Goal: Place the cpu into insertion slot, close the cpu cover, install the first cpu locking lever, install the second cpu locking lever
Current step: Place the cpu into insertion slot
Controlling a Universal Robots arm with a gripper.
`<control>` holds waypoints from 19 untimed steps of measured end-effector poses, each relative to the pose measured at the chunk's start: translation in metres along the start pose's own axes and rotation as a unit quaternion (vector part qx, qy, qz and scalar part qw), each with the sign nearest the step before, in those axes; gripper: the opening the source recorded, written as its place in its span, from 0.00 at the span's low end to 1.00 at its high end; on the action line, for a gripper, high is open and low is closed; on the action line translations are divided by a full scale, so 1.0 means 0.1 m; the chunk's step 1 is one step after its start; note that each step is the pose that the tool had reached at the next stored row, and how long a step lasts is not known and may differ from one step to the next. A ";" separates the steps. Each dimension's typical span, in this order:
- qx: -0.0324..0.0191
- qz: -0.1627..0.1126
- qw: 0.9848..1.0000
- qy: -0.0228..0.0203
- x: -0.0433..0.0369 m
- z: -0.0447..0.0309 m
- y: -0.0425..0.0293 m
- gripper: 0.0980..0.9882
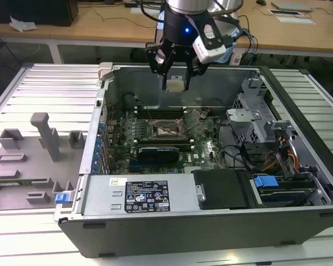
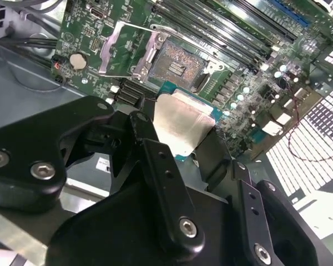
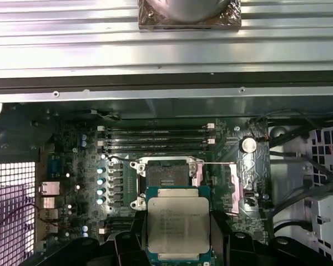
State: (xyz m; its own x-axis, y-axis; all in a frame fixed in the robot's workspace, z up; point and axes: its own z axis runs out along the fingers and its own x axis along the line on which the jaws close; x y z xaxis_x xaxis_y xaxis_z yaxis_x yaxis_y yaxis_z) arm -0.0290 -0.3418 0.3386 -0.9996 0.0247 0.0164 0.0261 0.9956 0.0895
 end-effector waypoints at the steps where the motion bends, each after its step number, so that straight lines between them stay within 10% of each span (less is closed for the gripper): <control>1: 0.000 0.000 1.000 0.000 0.000 0.055 -0.005 0.50; 19: 0.000 0.000 1.000 0.000 0.009 0.517 -0.047 0.50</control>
State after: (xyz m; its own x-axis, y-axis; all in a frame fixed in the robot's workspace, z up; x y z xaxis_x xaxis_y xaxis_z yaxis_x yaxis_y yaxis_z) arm -0.0308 -0.3419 0.2868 -0.9996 0.0248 0.0162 0.0261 0.9957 0.0893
